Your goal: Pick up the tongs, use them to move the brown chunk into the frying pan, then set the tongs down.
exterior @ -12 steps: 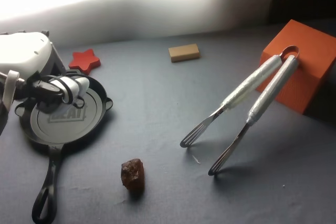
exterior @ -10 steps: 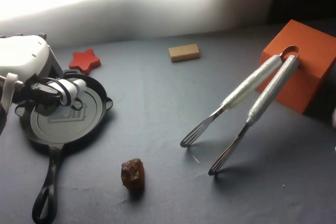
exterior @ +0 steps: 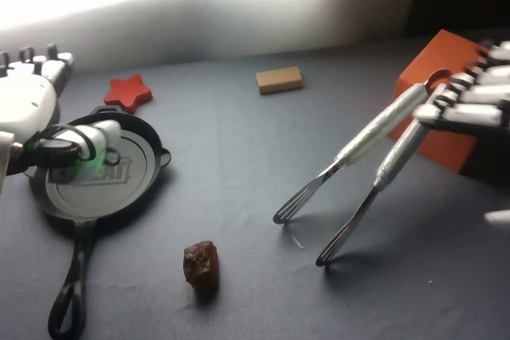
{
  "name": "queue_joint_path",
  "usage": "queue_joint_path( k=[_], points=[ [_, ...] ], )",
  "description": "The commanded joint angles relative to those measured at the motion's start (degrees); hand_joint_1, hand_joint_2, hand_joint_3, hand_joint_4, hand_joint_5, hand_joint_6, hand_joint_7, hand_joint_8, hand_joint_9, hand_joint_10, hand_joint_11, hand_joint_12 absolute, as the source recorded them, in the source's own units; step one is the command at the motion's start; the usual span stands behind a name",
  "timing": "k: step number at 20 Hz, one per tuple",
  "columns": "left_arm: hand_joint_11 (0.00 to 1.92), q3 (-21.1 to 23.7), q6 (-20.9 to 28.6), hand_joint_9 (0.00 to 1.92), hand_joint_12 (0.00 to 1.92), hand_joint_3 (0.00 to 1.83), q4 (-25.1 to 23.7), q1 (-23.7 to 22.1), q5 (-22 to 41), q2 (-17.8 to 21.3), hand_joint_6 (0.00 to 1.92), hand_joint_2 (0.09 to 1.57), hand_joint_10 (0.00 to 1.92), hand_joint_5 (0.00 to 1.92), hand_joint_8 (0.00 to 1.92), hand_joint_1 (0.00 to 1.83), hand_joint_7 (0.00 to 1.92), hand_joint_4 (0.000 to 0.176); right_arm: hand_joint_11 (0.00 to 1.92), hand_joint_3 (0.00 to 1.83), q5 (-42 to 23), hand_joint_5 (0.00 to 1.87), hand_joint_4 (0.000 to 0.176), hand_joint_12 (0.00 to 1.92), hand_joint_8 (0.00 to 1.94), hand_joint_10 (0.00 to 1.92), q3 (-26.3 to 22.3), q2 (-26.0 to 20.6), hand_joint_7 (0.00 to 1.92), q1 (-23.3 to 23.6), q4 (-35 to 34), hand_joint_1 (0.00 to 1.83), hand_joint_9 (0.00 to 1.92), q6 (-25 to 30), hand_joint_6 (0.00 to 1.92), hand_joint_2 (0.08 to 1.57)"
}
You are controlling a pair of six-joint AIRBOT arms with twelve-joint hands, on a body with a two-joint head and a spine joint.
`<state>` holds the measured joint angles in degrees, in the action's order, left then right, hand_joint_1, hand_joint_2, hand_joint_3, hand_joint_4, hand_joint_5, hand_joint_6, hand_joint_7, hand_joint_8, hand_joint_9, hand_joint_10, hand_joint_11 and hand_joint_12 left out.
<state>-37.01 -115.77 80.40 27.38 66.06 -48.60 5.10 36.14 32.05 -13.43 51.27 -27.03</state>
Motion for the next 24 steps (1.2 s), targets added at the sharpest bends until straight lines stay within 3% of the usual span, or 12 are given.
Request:
queue_joint_path(
  k=[1, 3, 5, 7, 9, 11, 14, 18, 20, 23, 24],
  points=[
    [0.0, 0.1, -0.39, 0.12, 0.53, 0.0, -4.03, -0.16, 4.73, 0.53, 0.01, 1.35, 0.02, 0.08, 0.01, 0.27, 0.11, 0.026, 0.0, 0.0, -3.84, 0.12, 0.0, 0.56, 0.0, 0.0, 0.72, 0.7, 0.2, 1.02, 1.62, 0.47, 0.18, -0.1, 0.0, 1.12],
    [0.0, 0.43, -0.34, 0.09, 0.46, 0.0, -0.63, 0.3, 4.73, 0.39, 0.0, 1.34, 0.0, 0.07, 0.0, 0.28, 0.08, 0.032, 0.0, 0.0, -3.8, 0.1, 0.0, 0.42, 0.0, 0.0, 3.06, 3.96, 0.16, 1.08, 4.66, 0.59, 0.14, -0.1, 0.0, 1.06],
    [0.0, 0.45, 1.9, 0.07, 0.38, 0.0, 1.56, 0.86, 4.66, 0.09, 0.0, 1.37, 0.01, 0.06, 0.0, 0.16, 0.06, 0.025, 0.0, 0.0, -3.32, 0.0, 0.0, 0.24, 0.0, 0.0, 5.02, 6.56, 0.03, 1.01, 5.35, 0.92, 0.04, -0.1, 0.0, 0.94],
    [0.0, 0.24, 3.64, 0.08, 0.34, 0.01, 2.05, 1.05, 3.71, 0.08, 0.0, 1.39, 0.01, 0.04, 0.01, 0.02, 0.1, 0.023, 0.0, 0.0, -2.75, 0.0, 0.0, 0.17, 0.0, 0.0, 6.85, 9.02, 0.0, 0.97, 5.73, 1.05, 0.02, -0.11, 0.0, 0.92],
    [0.0, 0.25, 5.14, 0.02, 0.13, 0.01, 3.61, 0.56, 3.04, 0.06, 0.0, 1.42, 0.0, 0.0, 0.0, 0.02, 0.06, 0.019, 0.0, 0.0, -1.87, 0.0, 0.0, 0.08, 0.0, 0.0, 8.95, 12.12, 0.0, 1.18, 5.82, 1.01, 0.0, -0.11, 0.0, 0.92],
    [0.0, 0.59, 4.82, 0.04, 0.17, 0.0, 4.85, -0.5, 3.81, -0.09, 0.0, 1.41, 0.01, 0.0, 0.0, 0.05, 0.06, 0.005, 0.0, 0.0, 0.96, 0.0, 0.0, 0.02, 0.0, 0.0, 10.1, 14.39, 0.0, 1.91, 5.81, 0.99, 0.0, -0.09, 0.0, 0.93],
    [0.0, 0.96, 3.27, 0.03, 0.05, 0.0, 5.18, -2.08, 4.39, -0.99, 0.0, 1.42, 0.0, 0.01, 0.0, 0.09, 0.04, 0.018, 0.0, 0.0, 6.73, 0.0, 0.0, 0.03, 0.0, 0.0, 11.19, 17.44, 0.0, 3.14, 0.74, 1.01, 0.0, -0.08, 0.0, 0.92],
    [0.0, 2.59, 3.56, 0.01, 0.09, 0.01, 3.73, -1.06, 7.13, -2.26, 0.0, 1.44, 0.0, 0.0, 0.0, 0.07, 0.0, 0.025, 0.0, 0.0, 8.96, 0.0, 0.0, 0.0, 0.0, 0.0, 13.44, 21.35, 0.0, 3.72, 0.08, 1.03, 0.0, -0.1, 0.0, 0.9],
    [0.0, 3.16, 4.27, 0.04, 0.13, 0.01, 4.08, -0.44, 9.6, -2.92, 0.01, 1.45, 0.01, 0.04, 0.01, 0.07, 0.04, 0.005, 0.01, 0.0, 11.38, 0.0, 0.0, 0.0, 0.0, 0.0, 15.14, 23.54, 0.0, 4.33, -2.01, 0.97, 0.0, -0.13, 0.0, 0.92],
    [0.0, 2.93, 7.02, 0.05, 0.31, 0.0, 2.48, 1.03, 10.27, -3.72, 0.0, 1.41, 0.01, 0.04, 0.0, 0.12, 0.05, 0.015, 0.02, 0.0, 14.37, 0.0, 0.0, 0.01, 0.0, 0.0, 17.92, 26.46, 0.0, 4.65, -5.04, 0.98, 0.0, -0.58, 0.0, 0.91],
    [0.0, 2.9, 8.23, 0.04, 0.25, 0.0, 2.24, 1.66, 10.73, -4.04, 0.0, 1.41, 0.0, 0.02, 0.0, 0.05, 0.03, 0.014, 0.01, 0.0, 15.18, 0.0, 0.0, 0.0, 0.0, 0.0, 18.5, 27.13, 0.0, 4.62, -5.54, 0.98, 0.0, -1.03, 0.0, 0.91]
  ],
)
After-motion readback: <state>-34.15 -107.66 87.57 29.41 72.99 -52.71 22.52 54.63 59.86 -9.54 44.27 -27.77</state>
